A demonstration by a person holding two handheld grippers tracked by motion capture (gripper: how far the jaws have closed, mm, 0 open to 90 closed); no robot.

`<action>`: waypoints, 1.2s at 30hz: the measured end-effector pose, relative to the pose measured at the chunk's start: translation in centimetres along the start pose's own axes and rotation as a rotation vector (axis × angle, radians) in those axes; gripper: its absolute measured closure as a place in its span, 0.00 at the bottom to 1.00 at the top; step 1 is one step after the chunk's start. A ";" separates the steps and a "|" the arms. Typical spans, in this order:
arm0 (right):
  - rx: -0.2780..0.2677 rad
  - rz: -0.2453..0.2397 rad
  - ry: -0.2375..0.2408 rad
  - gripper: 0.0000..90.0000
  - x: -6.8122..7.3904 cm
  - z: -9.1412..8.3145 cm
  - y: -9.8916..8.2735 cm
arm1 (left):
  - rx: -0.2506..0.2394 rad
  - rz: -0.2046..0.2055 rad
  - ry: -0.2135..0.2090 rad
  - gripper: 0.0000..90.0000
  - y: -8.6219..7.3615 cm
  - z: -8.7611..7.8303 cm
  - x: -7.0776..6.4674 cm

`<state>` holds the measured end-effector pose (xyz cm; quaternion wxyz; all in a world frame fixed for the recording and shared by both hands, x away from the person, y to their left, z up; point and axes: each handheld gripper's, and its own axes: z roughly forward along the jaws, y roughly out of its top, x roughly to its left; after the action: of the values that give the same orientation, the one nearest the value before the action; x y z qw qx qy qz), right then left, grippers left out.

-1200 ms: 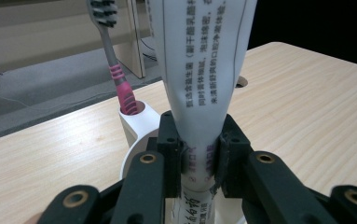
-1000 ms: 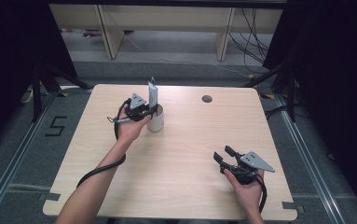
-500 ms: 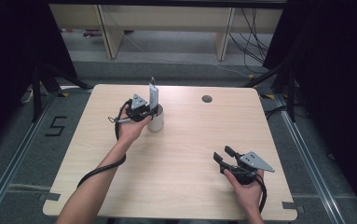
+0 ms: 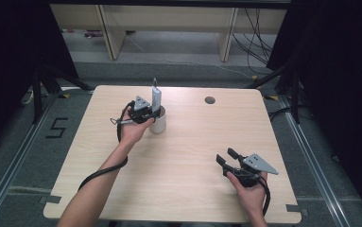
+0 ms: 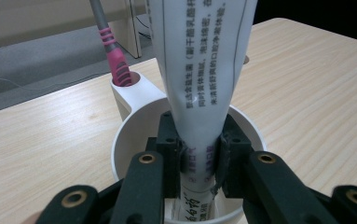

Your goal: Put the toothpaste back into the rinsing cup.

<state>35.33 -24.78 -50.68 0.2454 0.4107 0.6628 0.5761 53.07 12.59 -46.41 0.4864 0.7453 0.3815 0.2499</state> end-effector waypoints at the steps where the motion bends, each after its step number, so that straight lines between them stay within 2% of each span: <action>1: 0.001 0.000 0.000 0.47 0.0 0.0 0.0 | 0.003 0.003 -0.001 0.83 0.0 0.0 0.0; 7: 0.002 0.005 0.002 0.47 0.0 0.0 0.0 | 0.014 0.004 -0.002 0.82 -0.2 0.2 -0.1; 8: 0.023 -0.010 -0.006 0.47 0.0 -0.1 0.1 | 0.017 0.004 -0.003 0.82 -0.2 0.2 -0.1; 9: 0.030 0.034 -0.004 0.47 0.3 -0.1 0.0 | 0.019 0.004 -0.004 0.82 -0.2 0.2 0.0; 10: 0.033 0.038 -0.004 0.47 0.3 -0.1 0.0 | 0.016 0.002 -0.011 0.82 -0.3 0.3 0.0; 11: 0.040 0.007 -0.009 0.47 0.1 -0.1 0.1 | 0.017 0.001 -0.007 0.82 -0.3 0.3 0.0; 13: 0.043 0.010 -0.006 0.47 0.1 -0.1 0.1 | 0.018 -0.005 -0.003 0.82 -0.4 0.3 0.0; 21: 0.012 0.015 0.014 0.47 0.2 0.2 -0.1 | 0.010 -0.008 0.000 0.79 -0.3 0.1 0.1; 22: 0.023 0.039 0.015 0.47 0.4 0.1 -0.1 | 0.008 -0.008 0.001 0.78 -0.3 0.1 0.1; 23: 0.016 0.007 0.013 0.47 0.2 0.1 0.0 | 0.006 -0.007 0.000 0.76 -0.2 0.0 0.1; 27: 0.019 0.001 0.008 0.47 0.1 0.2 0.0 | -0.001 0.009 0.005 0.74 -0.1 -0.1 -0.1; 29: 0.038 -0.012 -0.006 0.47 0.1 0.1 0.0 | -0.001 0.008 0.004 0.74 -0.2 -0.1 -0.1; 30: 0.015 0.001 0.013 0.47 0.1 0.3 -0.2 | -0.002 0.010 0.006 0.74 -0.2 -0.1 -0.1; 31: 0.024 0.019 0.017 0.47 0.2 0.3 -0.2 | -0.004 0.008 0.007 0.74 -0.2 -0.2 -0.1; 32: 0.019 0.007 0.015 0.47 0.2 0.3 -0.2 | -0.004 0.011 0.007 0.74 -0.2 -0.2 -0.1; 34: 0.023 0.023 0.021 0.47 0.2 0.3 -0.2 | -0.004 0.013 0.006 0.74 -0.1 -0.2 -0.1; 36: 0.049 0.028 0.014 0.47 0.3 0.2 -0.1 | -0.004 0.011 0.007 0.73 -0.1 -0.3 -0.1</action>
<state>35.29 -24.46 -50.81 0.2222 0.4219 0.6726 0.5659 52.74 12.64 -46.35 0.4850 0.7456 0.3787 0.2559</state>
